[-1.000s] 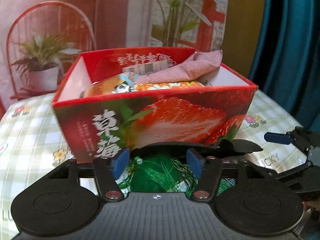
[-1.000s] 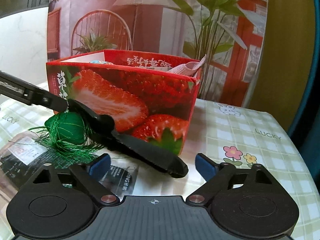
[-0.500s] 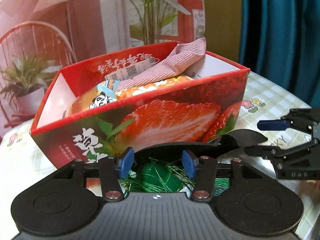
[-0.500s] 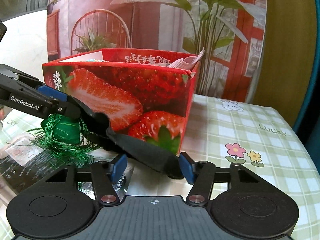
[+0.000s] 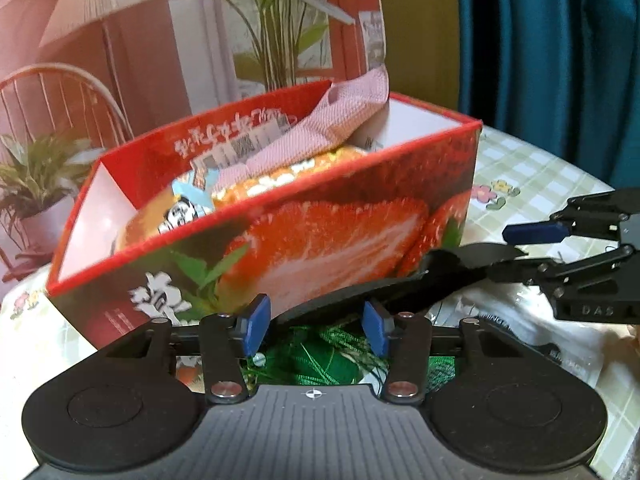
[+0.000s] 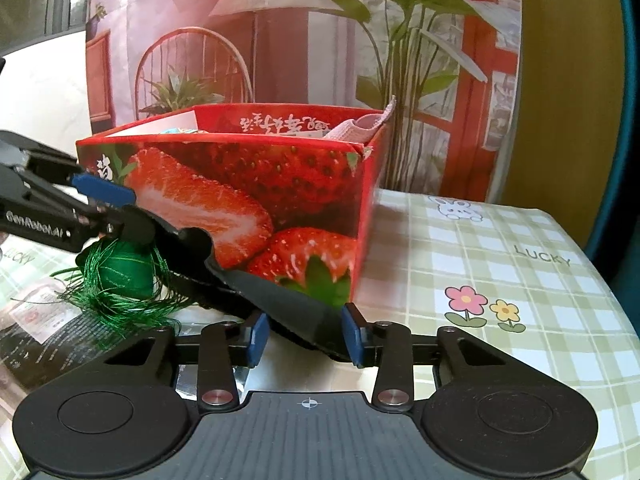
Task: Organize soft objects
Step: 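Lift the black strap with both tools toward the red box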
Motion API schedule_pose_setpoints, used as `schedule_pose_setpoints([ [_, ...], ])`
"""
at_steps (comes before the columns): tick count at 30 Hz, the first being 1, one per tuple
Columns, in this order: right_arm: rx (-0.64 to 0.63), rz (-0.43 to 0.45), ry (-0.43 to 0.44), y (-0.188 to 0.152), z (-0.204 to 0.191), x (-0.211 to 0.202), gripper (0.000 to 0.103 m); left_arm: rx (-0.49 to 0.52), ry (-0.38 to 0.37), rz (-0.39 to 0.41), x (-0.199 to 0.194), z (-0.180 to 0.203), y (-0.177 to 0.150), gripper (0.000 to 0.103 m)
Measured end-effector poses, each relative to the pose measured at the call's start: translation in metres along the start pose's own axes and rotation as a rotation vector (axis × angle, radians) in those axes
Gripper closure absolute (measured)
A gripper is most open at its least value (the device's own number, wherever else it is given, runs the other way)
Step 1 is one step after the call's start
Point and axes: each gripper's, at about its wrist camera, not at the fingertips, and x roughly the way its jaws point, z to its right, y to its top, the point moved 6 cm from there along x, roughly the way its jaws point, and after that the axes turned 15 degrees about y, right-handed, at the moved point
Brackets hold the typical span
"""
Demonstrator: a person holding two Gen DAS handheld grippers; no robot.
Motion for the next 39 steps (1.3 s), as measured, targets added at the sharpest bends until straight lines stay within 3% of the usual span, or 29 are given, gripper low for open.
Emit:
schedule_pose_setpoints([
  [3, 0.016, 0.003, 0.003, 0.000, 0.002, 0.000, 0.071, 0.003, 0.012, -0.011, 0.002, 0.000, -0.003, 0.073],
  [4, 0.021, 0.004, 0.005, 0.000, 0.003, 0.000, 0.079, 0.008, 0.028, -0.007, 0.002, -0.001, -0.002, 0.084],
  [7, 0.034, 0.021, 0.020, 0.003, 0.003, -0.004, 0.088, -0.022, 0.025, 0.003, -0.001, -0.010, 0.001, 0.089],
  [23, -0.071, 0.199, 0.021, 0.057, -0.011, -0.054, 0.094, -0.089, 0.037, 0.165, -0.062, -0.031, 0.024, 0.090],
  [39, -0.277, 0.290, 0.056, 0.144, -0.046, -0.076, 0.094, -0.172, 0.153, 0.337, -0.118, -0.086, 0.077, 0.090],
])
